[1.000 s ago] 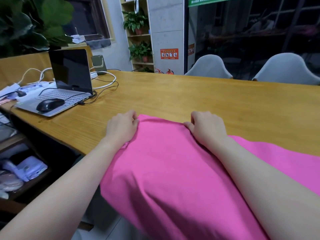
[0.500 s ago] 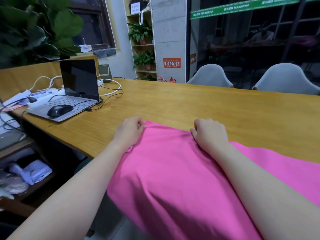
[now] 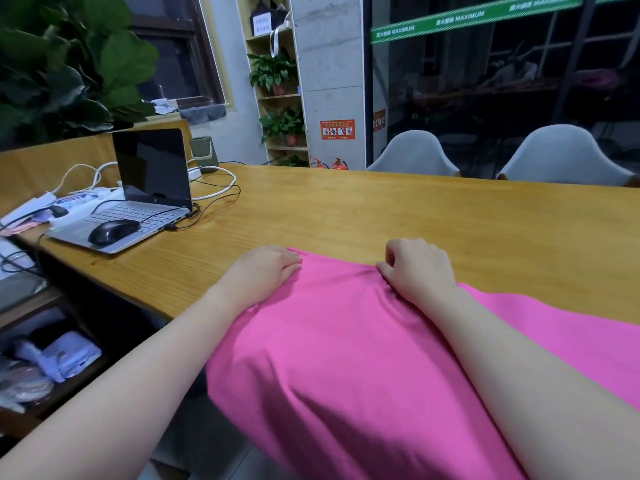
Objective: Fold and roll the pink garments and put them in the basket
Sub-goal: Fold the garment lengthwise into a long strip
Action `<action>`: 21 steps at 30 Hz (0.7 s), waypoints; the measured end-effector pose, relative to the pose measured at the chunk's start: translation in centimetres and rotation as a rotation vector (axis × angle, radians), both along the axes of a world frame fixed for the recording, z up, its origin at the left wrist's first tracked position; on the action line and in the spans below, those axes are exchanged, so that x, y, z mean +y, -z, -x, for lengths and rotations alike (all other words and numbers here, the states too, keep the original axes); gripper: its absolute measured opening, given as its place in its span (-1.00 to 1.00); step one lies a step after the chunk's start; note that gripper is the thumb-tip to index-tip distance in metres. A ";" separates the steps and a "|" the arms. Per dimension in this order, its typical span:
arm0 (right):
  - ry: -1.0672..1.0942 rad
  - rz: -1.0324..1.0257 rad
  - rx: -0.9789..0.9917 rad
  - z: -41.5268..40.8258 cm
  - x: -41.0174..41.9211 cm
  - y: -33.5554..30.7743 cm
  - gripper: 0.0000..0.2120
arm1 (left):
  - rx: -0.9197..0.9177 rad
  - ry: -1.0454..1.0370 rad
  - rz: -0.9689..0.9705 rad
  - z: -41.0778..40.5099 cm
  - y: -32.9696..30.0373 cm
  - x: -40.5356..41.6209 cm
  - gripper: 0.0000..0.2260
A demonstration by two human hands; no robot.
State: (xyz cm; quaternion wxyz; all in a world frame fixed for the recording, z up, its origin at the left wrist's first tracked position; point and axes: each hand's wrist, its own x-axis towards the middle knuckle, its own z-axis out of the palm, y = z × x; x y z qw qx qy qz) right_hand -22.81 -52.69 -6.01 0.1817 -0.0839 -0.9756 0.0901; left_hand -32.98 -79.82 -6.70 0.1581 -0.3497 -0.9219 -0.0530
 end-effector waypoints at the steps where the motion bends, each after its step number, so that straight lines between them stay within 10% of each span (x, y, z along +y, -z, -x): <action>1: 0.003 0.008 0.006 0.0 0.0 0.0 -0.78 | -0.006 -0.030 0.042 -0.2 -0.4 0.2 -0.65; 9: 0.012 0.144 -0.033 -1.8 1.4 -1.0 -0.47 | -0.243 -0.303 0.097 -3.6 0.7 4.2 -0.29; 21: 0.023 0.094 -0.150 -13.2 13.0 -0.3 -0.64 | -0.404 -0.331 0.106 -4.0 -0.6 4.5 -0.04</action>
